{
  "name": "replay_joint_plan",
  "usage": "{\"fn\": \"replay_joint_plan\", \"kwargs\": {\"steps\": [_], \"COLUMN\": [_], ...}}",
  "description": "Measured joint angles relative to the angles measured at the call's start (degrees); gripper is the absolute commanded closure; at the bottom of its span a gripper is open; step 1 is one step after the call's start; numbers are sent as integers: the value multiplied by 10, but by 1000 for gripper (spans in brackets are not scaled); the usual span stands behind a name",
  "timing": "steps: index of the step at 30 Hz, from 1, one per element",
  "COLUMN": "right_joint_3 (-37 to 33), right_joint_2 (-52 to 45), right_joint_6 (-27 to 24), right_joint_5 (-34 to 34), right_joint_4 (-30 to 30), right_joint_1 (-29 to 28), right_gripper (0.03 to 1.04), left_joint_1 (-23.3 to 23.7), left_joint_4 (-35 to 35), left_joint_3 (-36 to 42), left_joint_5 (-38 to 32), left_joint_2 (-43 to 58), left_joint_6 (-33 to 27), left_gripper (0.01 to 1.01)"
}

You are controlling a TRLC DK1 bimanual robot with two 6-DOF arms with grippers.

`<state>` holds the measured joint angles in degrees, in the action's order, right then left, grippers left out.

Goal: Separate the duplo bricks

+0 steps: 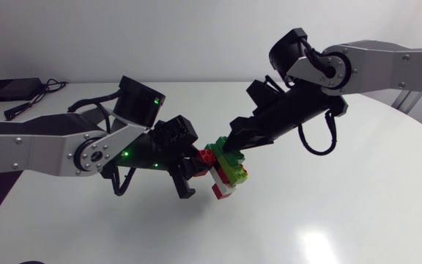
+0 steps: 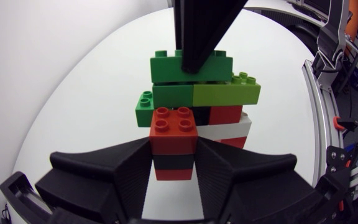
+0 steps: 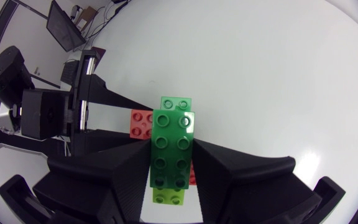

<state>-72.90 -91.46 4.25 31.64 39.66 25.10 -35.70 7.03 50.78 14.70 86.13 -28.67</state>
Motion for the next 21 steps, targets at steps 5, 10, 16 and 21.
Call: {"fn": "replay_joint_plan", "kwargs": {"steps": [5,10,16,21], "right_joint_3": [-1,-1,-1,17], "right_joint_2": [0,3,25,26], "right_joint_6": [0,-1,-20,-44], "right_joint_5": [18,-10,-95,-180], "right_joint_4": [3,3,-3,-43], "right_joint_1": [-8,-8,-45,-90], "right_gripper": [711,711,711,711], "left_joint_1": [0,-1,0,0], "left_joint_4": [0,-2,-4,-4], "left_joint_3": [-2,-2,-10,-18], "left_joint_5": [-1,-2,-2,-2], "left_joint_2": [-2,-3,-14,-26], "left_joint_6": [0,0,0,0], "left_gripper": [713,715,713,715]}}
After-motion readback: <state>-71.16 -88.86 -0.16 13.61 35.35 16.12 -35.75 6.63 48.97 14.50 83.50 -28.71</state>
